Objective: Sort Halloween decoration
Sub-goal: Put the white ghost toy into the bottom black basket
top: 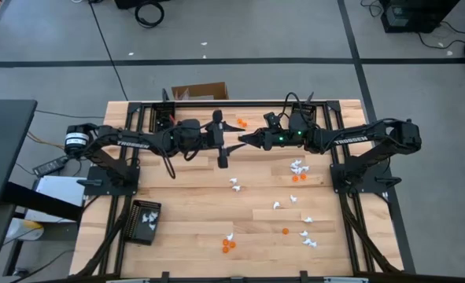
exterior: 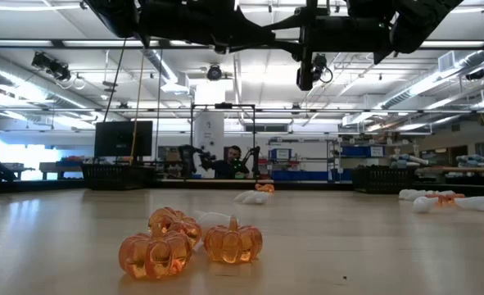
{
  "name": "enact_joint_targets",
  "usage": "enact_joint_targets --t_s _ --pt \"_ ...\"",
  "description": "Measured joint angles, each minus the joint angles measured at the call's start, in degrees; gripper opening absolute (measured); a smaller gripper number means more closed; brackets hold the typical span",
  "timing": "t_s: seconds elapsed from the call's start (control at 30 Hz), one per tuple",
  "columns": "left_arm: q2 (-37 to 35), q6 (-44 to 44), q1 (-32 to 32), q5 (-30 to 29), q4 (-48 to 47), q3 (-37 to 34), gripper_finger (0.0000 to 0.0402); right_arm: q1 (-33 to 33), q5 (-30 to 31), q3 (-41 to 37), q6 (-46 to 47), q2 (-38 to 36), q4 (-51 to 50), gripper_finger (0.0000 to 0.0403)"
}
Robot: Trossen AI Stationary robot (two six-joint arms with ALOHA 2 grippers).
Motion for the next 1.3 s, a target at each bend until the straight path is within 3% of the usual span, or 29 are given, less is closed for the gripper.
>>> enact_joint_targets --t_s 0.33,0.5,0.83,1.07,1.2,1.3 --pt "0.00 -0.22 -0.07 0.24 -0.12 0.02 0.0125 0.02 -0.02 -0.02 0.11 0.00 0.04 0.0069" --pt "0.02 -0.22 -0.04 0.15 -0.46 0.02 0.0118 0.02 0.80 0.00 1.62 0.00 -1.02 0.0082" --pt "-2.77 -2.56 0.10 -4.52 -3.37 0.04 0.0112 -1.52 0.63 -0.07 1.75 -1.26 -2.90 0.0171" --pt "-9.04 -8.38 0.79 -6.09 -20.81 0.06 0.0113 -3.71 3.49 -0.06 -3.19 -6.87 -16.50 0.0179" --pt "-10.37 -18.37 1.16 -6.57 -33.89 0.12 0.0114 -5.03 2.08 -0.09 -6.30 -7.63 -33.29 0.0178" --pt "-8.21 -23.91 1.20 -6.65 -41.32 -1.13 0.0114 -4.49 4.82 -0.13 -7.27 -6.27 -45.06 0.0178"
